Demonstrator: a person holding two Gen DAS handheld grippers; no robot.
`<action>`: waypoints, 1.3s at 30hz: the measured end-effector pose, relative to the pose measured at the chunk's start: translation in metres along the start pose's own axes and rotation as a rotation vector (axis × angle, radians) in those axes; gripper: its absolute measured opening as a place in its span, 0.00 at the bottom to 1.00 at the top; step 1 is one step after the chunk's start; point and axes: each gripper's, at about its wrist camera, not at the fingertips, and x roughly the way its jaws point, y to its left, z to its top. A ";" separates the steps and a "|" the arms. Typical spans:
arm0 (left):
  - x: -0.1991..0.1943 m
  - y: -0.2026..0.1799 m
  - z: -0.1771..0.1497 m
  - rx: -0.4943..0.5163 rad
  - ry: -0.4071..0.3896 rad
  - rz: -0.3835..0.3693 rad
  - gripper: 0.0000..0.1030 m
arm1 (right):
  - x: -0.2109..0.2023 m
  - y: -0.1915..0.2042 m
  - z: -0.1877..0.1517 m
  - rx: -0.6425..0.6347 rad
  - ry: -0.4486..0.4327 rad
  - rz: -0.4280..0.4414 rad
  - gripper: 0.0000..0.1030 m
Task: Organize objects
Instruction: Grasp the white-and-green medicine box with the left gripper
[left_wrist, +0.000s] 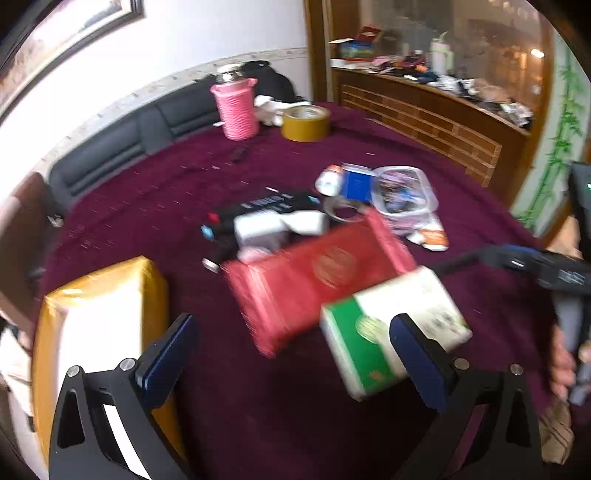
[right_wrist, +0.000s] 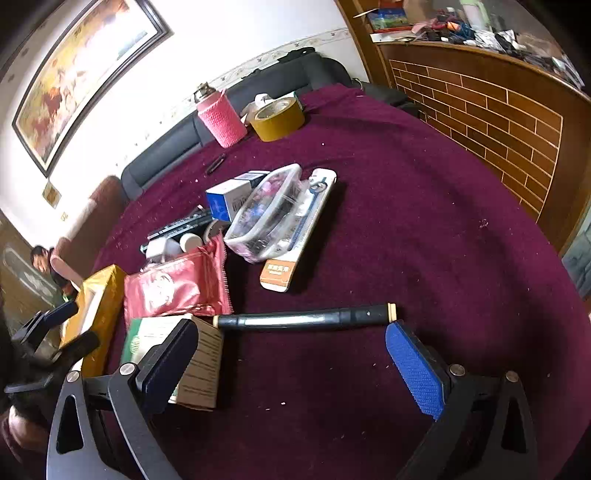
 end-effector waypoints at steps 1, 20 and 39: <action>0.000 -0.003 -0.005 -0.008 0.001 -0.023 1.00 | 0.004 0.003 0.001 -0.007 0.004 0.003 1.00; 0.055 -0.100 -0.004 0.414 0.205 -0.370 0.99 | 0.002 -0.027 0.001 0.070 0.027 0.005 1.00; 0.070 -0.099 -0.042 0.252 0.145 -0.193 0.67 | -0.007 -0.002 0.020 -0.035 0.002 -0.046 1.00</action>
